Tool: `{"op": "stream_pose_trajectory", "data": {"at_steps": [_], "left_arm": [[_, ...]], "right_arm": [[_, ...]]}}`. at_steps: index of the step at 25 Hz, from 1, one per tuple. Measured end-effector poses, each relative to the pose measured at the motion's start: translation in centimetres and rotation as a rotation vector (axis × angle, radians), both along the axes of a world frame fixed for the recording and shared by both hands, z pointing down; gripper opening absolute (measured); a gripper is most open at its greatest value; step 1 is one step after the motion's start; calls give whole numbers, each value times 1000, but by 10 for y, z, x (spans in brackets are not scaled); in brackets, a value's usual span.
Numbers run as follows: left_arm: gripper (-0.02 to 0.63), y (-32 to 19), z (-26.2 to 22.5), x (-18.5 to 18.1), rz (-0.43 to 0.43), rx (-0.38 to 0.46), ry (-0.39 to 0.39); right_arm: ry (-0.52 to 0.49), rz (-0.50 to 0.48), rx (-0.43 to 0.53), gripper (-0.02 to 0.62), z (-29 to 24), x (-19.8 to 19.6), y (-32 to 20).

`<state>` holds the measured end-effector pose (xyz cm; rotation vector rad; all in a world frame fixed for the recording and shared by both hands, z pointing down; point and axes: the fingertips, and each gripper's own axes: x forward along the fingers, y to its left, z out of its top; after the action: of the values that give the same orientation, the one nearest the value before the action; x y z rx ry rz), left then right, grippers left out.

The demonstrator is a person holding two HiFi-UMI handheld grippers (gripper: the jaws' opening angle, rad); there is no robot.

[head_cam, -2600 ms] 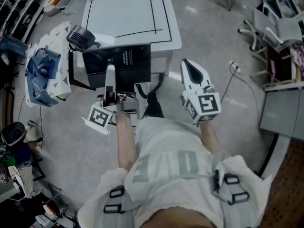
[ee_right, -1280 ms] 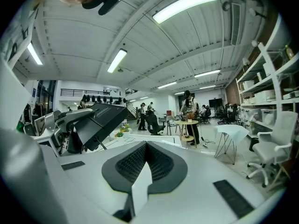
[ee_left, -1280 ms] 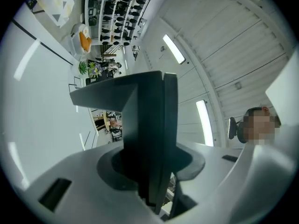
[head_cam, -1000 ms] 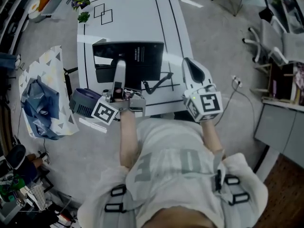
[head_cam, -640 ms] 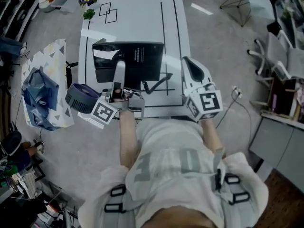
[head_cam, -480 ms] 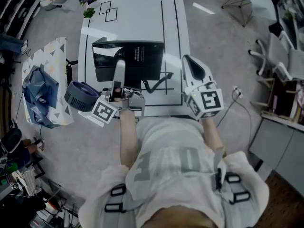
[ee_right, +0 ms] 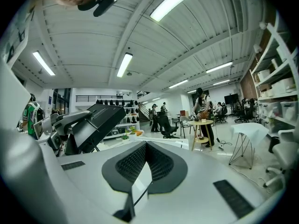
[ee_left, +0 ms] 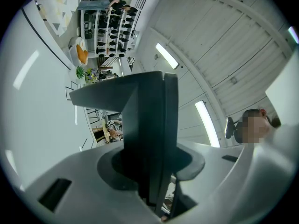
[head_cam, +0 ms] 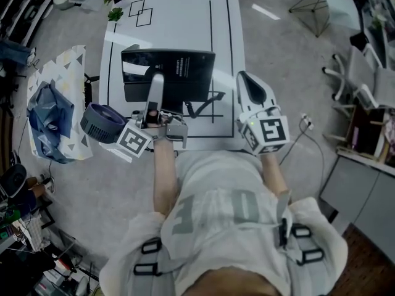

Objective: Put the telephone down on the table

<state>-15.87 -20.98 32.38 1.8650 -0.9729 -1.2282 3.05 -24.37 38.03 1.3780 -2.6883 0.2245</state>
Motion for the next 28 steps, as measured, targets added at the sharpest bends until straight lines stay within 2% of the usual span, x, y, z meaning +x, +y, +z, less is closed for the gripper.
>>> {"op": "stream_pose_trajectory", "data": {"at_steps": [12, 16, 21, 25, 28], "left_arm": [[167, -12, 21, -5, -16, -84, -5], [167, -17, 31, -9, -22, -112, 16], [166, -25, 48, -15, -49, -169, 27], [166, -31, 65, -16, -48, -215, 15], [166, -35, 77, -17, -43, -240, 34]], "right_arm": [[7, 18, -24, 6, 7, 5, -2], [8, 17, -37, 6, 13, 5, 0], [22, 21, -64, 6, 22, 5, 0], [22, 32, -74, 6, 25, 9, 0], [24, 41, -84, 6, 28, 10, -2]]}}
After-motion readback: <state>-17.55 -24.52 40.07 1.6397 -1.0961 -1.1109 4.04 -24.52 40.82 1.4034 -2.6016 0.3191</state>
